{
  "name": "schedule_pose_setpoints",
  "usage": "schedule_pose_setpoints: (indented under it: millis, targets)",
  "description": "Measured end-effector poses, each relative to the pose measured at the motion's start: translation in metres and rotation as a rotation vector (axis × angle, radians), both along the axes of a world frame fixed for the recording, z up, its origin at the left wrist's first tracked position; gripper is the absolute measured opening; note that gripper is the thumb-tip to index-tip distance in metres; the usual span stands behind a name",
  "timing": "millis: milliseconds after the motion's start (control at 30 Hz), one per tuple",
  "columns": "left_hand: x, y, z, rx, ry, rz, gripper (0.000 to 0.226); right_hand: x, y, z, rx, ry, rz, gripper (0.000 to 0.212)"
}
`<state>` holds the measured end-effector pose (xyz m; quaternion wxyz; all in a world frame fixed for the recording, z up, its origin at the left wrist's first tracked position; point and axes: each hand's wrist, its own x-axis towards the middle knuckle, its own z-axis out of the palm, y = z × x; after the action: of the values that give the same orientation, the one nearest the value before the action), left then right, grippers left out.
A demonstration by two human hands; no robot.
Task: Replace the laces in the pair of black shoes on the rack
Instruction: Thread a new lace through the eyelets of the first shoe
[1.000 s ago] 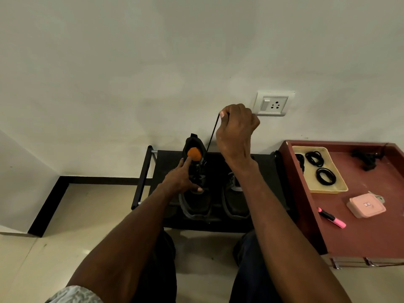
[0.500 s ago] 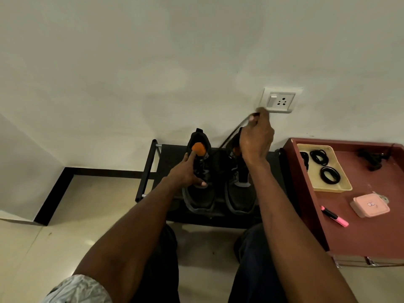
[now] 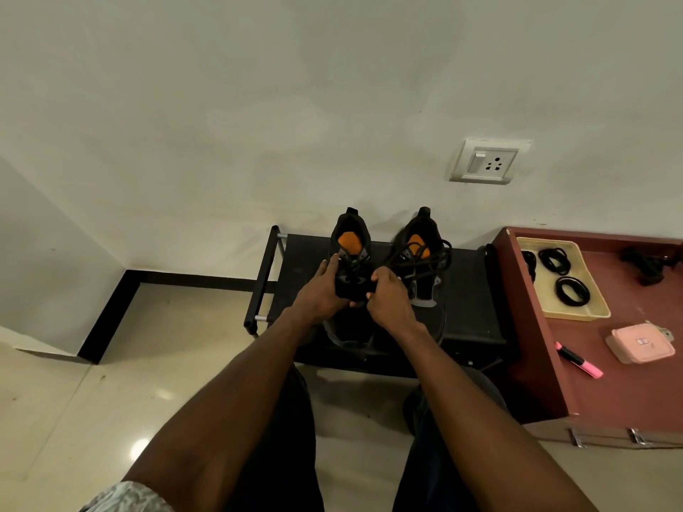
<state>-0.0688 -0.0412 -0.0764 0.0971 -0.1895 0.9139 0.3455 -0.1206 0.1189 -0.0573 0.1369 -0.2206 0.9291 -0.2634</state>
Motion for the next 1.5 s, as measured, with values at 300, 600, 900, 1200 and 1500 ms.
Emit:
schedule_pose_setpoints:
  millis: [300,600,900,1200,1500]
  targets:
    - [0.025,0.013,0.025,0.230,0.368,0.522,0.025,0.006,-0.008,0.069,-0.042,-0.471,0.044,0.027]
    - [0.048,0.005,0.090,1.335,0.203,0.364,0.052,0.009,-0.016,0.137,-0.475,-0.211,0.048,0.013]
    - [0.061,-0.028,0.100,0.898,0.226,0.449,0.016,-0.026,0.038,0.090,-0.074,0.112,-0.480,0.021]
    - [0.036,0.000,0.092,0.673,0.183,0.207,0.012,0.014,-0.006,0.075,-0.336,-0.314,0.126,0.030]
    - [0.029,-0.015,0.073,0.688,0.220,0.313,0.010,-0.011,0.009,0.051,-0.064,0.068,-0.243,0.018]
